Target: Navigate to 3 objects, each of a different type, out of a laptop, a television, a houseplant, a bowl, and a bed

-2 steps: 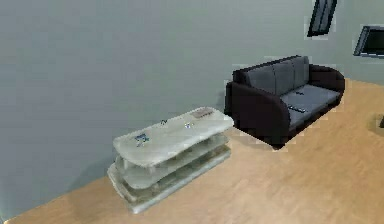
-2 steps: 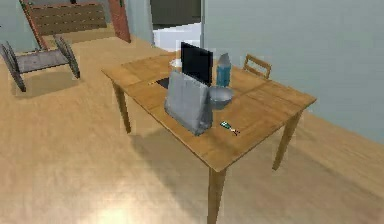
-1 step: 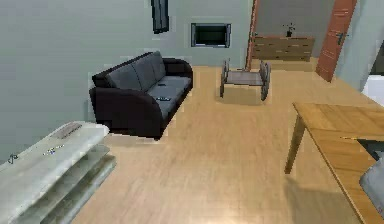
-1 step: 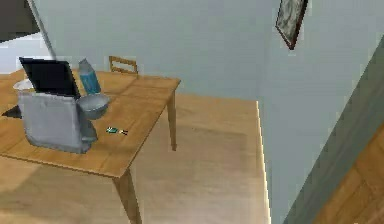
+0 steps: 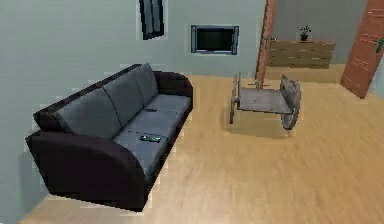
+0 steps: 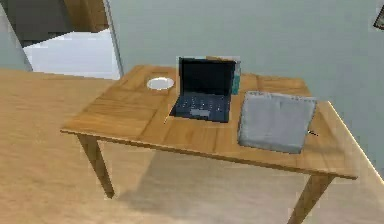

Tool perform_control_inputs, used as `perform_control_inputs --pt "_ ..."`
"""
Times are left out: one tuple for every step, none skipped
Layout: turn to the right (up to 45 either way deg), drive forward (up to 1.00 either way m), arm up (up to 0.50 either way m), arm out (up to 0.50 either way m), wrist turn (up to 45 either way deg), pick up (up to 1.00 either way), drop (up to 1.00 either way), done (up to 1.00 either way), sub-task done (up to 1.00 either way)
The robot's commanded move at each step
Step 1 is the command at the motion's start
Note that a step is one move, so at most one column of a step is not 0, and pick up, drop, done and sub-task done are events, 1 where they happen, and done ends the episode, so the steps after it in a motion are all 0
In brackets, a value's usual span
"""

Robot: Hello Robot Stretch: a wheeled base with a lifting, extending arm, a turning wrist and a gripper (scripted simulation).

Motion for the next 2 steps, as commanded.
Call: perform_control_inputs --pt "0.0 1.0 0.0 0.0 0.0 0.0 0.0 0.0 0.0" --pt "3.0 0.0 0.0 0.0 0.0 0.0 0.0 0.0 0.0"
